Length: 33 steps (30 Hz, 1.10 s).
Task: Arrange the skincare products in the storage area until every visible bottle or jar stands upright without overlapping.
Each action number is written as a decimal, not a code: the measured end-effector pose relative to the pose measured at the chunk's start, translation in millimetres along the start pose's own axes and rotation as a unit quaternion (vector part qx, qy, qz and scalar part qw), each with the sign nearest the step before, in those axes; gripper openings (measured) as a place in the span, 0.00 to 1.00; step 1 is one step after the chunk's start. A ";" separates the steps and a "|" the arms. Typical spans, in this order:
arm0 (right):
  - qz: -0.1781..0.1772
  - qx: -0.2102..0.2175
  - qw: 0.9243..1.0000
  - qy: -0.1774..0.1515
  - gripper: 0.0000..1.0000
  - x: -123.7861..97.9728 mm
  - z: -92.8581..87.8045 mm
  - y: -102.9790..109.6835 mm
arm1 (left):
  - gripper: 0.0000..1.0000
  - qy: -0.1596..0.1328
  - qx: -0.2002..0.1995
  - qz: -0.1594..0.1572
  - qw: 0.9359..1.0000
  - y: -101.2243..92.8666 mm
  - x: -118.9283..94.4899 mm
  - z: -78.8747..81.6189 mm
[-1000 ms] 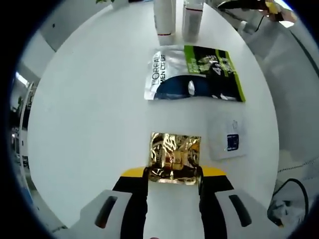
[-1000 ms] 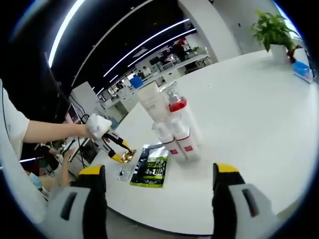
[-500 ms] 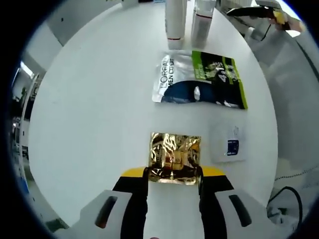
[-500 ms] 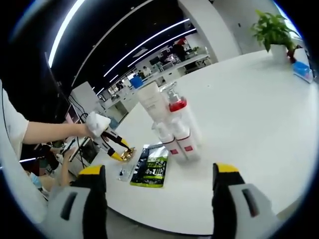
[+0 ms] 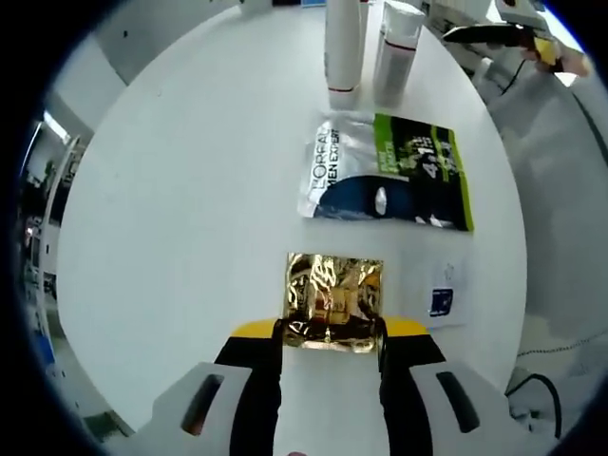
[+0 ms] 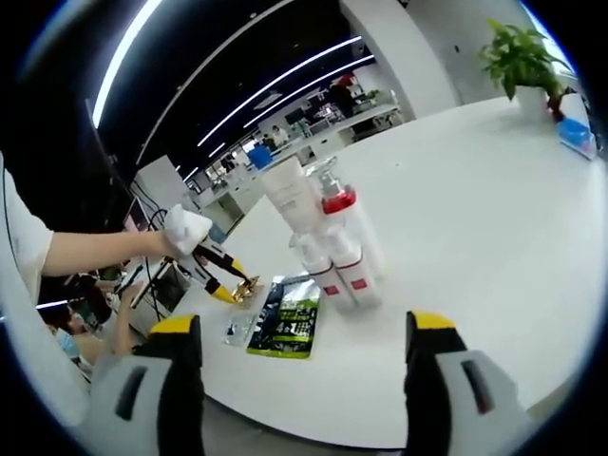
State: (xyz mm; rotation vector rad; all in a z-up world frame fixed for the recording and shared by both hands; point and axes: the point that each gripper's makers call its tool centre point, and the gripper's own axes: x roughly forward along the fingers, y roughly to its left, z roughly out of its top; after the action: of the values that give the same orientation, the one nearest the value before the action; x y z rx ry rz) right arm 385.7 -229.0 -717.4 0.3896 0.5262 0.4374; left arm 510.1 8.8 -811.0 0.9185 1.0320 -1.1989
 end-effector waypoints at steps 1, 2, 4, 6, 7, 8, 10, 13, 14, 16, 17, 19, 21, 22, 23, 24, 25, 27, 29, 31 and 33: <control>0.000 0.000 1.000 0.000 0.89 -0.1 0.1 -0.1 | 0.37 0.000 0.000 0.000 1.000 -0.5 0.4 1.3; -0.001 -0.001 1.000 0.000 0.89 -0.1 0.2 0.0 | 0.37 0.001 0.000 0.000 1.000 -0.6 0.6 2.2; 0.000 -0.001 1.000 0.000 0.89 0.0 0.0 0.3 | 0.37 0.001 -0.003 0.001 1.000 -0.5 1.3 4.3; 0.000 0.000 1.000 0.000 0.89 0.0 0.1 0.2 | 0.37 0.000 -0.004 0.001 1.000 -0.6 1.8 6.5; 0.000 0.000 1.000 0.000 0.89 -0.1 0.0 0.0 | 0.37 0.000 -0.007 0.002 1.000 -0.6 2.1 7.8; -0.001 0.000 1.000 0.000 0.89 -0.1 0.0 -0.3 | 0.37 0.000 -0.008 0.002 1.000 -0.5 2.3 8.1; 0.000 0.000 1.000 0.000 0.89 -0.1 0.0 -0.3 | 0.37 0.001 -0.013 0.003 1.000 -0.2 3.6 9.1; 0.000 0.000 1.000 0.000 0.89 0.1 0.0 0.0 | 0.37 0.007 -0.013 0.003 1.000 -0.6 6.4 8.4; 0.000 0.000 1.000 0.000 0.89 0.1 0.1 0.1 | 0.37 0.008 -0.011 0.004 1.000 -0.9 7.5 8.2; -0.001 0.000 1.000 0.000 0.89 0.1 0.2 -0.1 | 0.37 0.009 -0.012 0.002 1.000 -2.7 9.3 8.1; -0.001 0.000 1.000 0.000 0.89 0.1 0.4 -0.3 | 0.37 0.009 -0.012 0.001 1.000 -3.7 9.9 8.4; -0.001 0.001 1.000 0.000 0.89 0.1 0.3 -0.4 | 0.37 0.010 -0.013 -0.001 1.000 -5.8 12.1 8.1; -0.001 0.000 1.000 0.000 0.89 0.1 0.2 -0.6 | 0.37 0.013 -0.011 -0.002 1.000 -6.9 14.0 6.8; -0.001 0.000 1.000 0.000 0.89 0.1 0.2 -0.6 | 0.37 0.014 -0.011 -0.002 1.000 -7.0 14.7 6.2; -0.001 0.001 1.000 0.000 0.89 0.1 0.2 -0.6 | 0.37 0.015 -0.011 -0.003 1.000 -7.1 14.9 6.0; -0.001 0.000 1.000 0.000 0.89 0.1 0.3 -0.7 | 0.37 0.015 -0.012 -0.003 1.000 -7.1 15.1 5.9; -0.001 0.001 1.000 0.000 0.89 0.1 0.2 -0.8 | 0.37 0.015 -0.013 -0.003 1.000 -6.9 15.4 5.9; -0.002 0.001 1.000 0.000 0.89 0.1 0.3 -0.7 | 0.37 0.015 -0.012 -0.003 1.000 -6.6 15.8 6.2; -0.002 0.000 1.000 0.000 0.89 0.0 0.3 -0.6 | 0.37 0.016 -0.010 -0.002 1.000 -5.5 16.1 6.4; -0.002 0.000 1.000 0.000 0.89 0.1 0.4 -0.4 | 0.37 0.016 -0.010 -0.002 1.000 -5.2 16.5 6.8; -0.002 0.000 1.000 0.000 0.89 0.0 0.5 -0.4 | 0.37 0.016 -0.009 -0.002 1.000 -5.0 17.2 7.1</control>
State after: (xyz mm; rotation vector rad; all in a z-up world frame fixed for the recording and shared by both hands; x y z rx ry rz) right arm 386.1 -229.4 -717.2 0.3888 0.5266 0.4332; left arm 507.2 -3.4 -825.5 0.9252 1.0695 -1.1789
